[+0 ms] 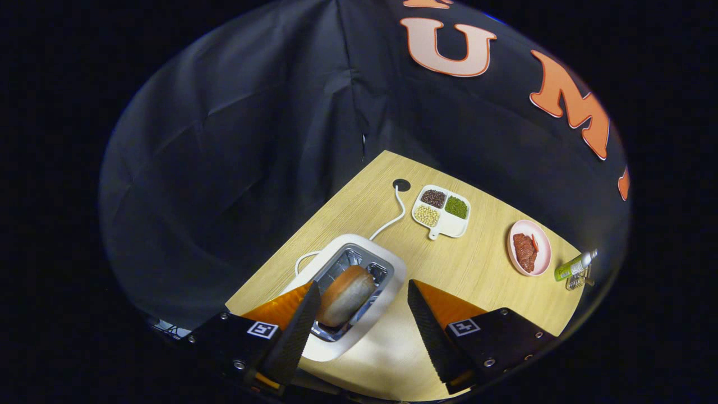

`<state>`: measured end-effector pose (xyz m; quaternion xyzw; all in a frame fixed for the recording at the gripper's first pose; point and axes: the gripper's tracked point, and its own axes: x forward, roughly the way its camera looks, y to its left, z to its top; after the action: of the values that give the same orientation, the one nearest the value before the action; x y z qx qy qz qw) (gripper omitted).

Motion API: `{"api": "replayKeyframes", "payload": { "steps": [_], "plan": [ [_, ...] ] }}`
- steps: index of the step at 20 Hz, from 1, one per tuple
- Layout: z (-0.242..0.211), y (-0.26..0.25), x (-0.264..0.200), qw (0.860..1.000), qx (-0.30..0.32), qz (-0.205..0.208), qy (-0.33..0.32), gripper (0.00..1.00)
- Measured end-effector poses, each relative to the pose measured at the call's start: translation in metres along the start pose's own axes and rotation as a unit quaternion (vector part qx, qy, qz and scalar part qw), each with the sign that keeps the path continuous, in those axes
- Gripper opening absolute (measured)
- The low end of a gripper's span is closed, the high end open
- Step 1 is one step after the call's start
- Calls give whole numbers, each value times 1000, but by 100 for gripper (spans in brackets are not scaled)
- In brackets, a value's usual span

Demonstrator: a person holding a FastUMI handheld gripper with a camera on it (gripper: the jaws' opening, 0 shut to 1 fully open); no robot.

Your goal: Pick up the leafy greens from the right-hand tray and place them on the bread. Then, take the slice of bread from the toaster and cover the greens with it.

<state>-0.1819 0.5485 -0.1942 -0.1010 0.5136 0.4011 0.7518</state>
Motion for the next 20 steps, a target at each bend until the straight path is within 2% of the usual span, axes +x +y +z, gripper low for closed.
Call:
{"api": "replayKeyframes", "payload": {
  "steps": [4,6,8,9,10,11,14,17,20],
  "plan": [
    [-12,-3,23,998,-15,-46,50,90],
    [-20,-7,30,996,-3,-60,71,85],
    [-25,-1,29,994,15,-58,95,73],
    [-30,-2,31,992,21,-57,107,62],
    [-33,-4,32,991,27,-60,116,56],
    [-35,-4,33,990,35,-58,124,43],
    [-37,0,36,987,74,-43,134,22],
    [-35,1,33,985,118,-16,129,13],
    [-23,-5,15,984,143,14,105,11]
  ]
}}
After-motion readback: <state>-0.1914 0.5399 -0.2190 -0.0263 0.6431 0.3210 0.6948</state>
